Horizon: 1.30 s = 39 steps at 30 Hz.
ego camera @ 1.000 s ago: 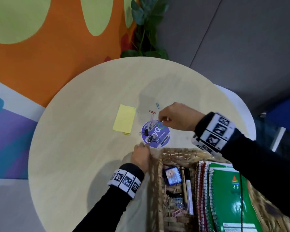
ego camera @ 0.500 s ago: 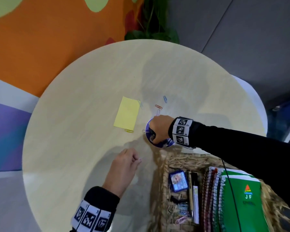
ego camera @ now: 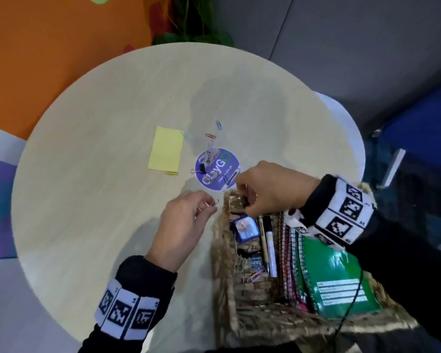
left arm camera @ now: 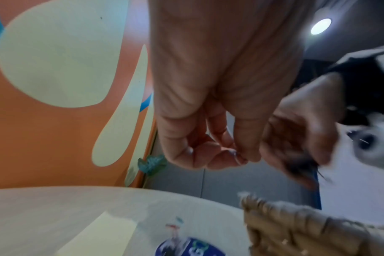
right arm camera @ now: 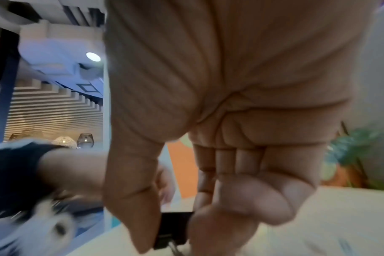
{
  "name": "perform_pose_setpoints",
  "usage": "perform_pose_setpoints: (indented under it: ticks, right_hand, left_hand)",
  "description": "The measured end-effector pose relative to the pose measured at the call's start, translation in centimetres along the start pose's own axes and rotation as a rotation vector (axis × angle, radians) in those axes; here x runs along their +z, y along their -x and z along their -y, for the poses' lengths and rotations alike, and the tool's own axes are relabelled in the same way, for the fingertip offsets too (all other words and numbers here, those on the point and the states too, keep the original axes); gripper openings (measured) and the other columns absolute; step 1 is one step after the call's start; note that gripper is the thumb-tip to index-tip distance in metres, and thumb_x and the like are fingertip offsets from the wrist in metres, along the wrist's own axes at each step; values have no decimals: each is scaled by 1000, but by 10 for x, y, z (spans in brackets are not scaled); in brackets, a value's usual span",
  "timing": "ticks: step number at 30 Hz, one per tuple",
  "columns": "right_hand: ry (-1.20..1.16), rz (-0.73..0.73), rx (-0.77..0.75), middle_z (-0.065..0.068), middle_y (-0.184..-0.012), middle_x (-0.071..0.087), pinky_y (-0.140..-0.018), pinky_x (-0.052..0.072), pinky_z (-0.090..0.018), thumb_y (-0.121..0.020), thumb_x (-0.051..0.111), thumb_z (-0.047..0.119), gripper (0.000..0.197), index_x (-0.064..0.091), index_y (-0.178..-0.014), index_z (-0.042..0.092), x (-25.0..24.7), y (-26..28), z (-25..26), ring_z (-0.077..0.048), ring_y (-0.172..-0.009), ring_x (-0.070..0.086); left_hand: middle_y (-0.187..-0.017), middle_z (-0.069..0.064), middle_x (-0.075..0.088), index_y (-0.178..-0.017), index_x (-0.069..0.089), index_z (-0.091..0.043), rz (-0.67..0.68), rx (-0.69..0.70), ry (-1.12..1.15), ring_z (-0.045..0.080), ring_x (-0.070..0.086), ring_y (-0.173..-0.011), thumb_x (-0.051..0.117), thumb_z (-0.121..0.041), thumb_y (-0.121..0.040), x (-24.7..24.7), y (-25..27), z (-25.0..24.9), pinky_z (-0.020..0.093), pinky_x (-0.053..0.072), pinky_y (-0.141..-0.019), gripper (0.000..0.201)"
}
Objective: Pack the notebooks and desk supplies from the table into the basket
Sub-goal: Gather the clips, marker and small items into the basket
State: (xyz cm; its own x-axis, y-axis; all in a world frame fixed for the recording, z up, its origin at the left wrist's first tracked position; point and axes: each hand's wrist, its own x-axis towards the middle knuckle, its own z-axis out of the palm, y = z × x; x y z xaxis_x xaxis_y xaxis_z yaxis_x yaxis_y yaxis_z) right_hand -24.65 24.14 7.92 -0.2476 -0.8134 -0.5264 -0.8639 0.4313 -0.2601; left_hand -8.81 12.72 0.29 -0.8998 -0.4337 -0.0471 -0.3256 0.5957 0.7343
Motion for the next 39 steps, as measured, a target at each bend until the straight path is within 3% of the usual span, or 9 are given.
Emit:
perform_pose_setpoints:
  ticks: [3, 7, 12, 15, 22, 27, 30, 35, 39]
  right_hand:
    - [71, 122, 7, -9, -90, 68, -58, 37, -30, -76, 68, 33, 26, 62, -90, 12, 53, 21, 9, -28, -76, 56]
    - [199, 242, 46, -14, -108, 64, -66, 47, -35, -86, 56, 22, 24, 62, -107, 11, 99, 21, 13, -33, -92, 63]
    - [313, 214, 65, -10, -118, 63, -73, 51, -37, -93, 48, 15, 25, 58, -114, 9, 123, 12, 15, -30, -101, 64]
    - [258, 192, 102, -11, -116, 64, -77, 51, -37, -87, 59, 19, 27, 61, -112, 10, 118, 20, 10, -30, -104, 63]
    - [-75, -235, 345, -4, -104, 69, -83, 52, -36, -83, 64, 22, 28, 63, -110, 15, 90, 99, -18, -25, -98, 63]
    - [-296, -437, 474, 7, -94, 69, -71, 42, -23, -81, 70, 22, 35, 64, -115, 20, 103, 169, -13, -7, -63, 50]
    - [-370, -448, 534, 15, -82, 65, -55, 37, -12, -77, 74, 21, 34, 68, -110, 23, 123, 194, -10, 2, -53, 53]
    - [-442, -462, 582, 20, -70, 65, -55, 39, -2, -72, 79, 21, 31, 71, -101, 28, 147, 206, -14, 7, -89, 54]
    - [-460, -462, 550, 20, -76, 66, -62, 43, -15, -72, 80, 18, 29, 70, -95, 32, 147, 199, -14, 1, -86, 56]
  left_hand:
    - [-74, -10, 64, -84, 69, -21, 1, 91, 3, 3, 53, -65, 68, -24, -83, -6, 10, -24, 10, 37, -64, 3]
    - [-77, -10, 70, -84, 68, -26, 120, 116, -20, 4, 59, -67, 69, -30, -81, -12, 29, -50, 21, 45, -67, 6]
    - [-85, -6, 72, -83, 63, -20, 295, 127, -173, 15, 65, -84, 70, -28, -77, -3, 53, -66, 30, 45, -73, 12]
    - [-93, -2, 74, -88, 68, -21, 416, 174, -250, 17, 65, -91, 64, -19, -81, 13, 61, -65, 30, 46, -76, 8]
    - [-87, 15, 69, -87, 69, -2, 697, 346, -594, 33, 65, -83, 47, 9, -78, 65, 65, -64, 42, 56, -74, 26]
    - [-65, 7, 46, -78, 57, -5, 940, 367, -969, 28, 53, -79, 45, -2, -91, 79, 65, -84, 36, 41, -68, 18]
    - [-105, 11, 59, -106, 62, -8, 1047, 306, -1019, 29, 47, -110, 46, -20, -96, 89, 64, -84, 41, 35, -94, 23]
    - [-134, 8, 52, -120, 58, -12, 1084, 313, -1089, 28, 33, -130, 46, -28, -96, 103, 64, -77, 45, 22, -109, 31]
    - [-112, 12, 61, -107, 63, -8, 862, 415, -889, 31, 50, -108, 50, -17, -90, 83, 55, -81, 42, 37, -82, 23]
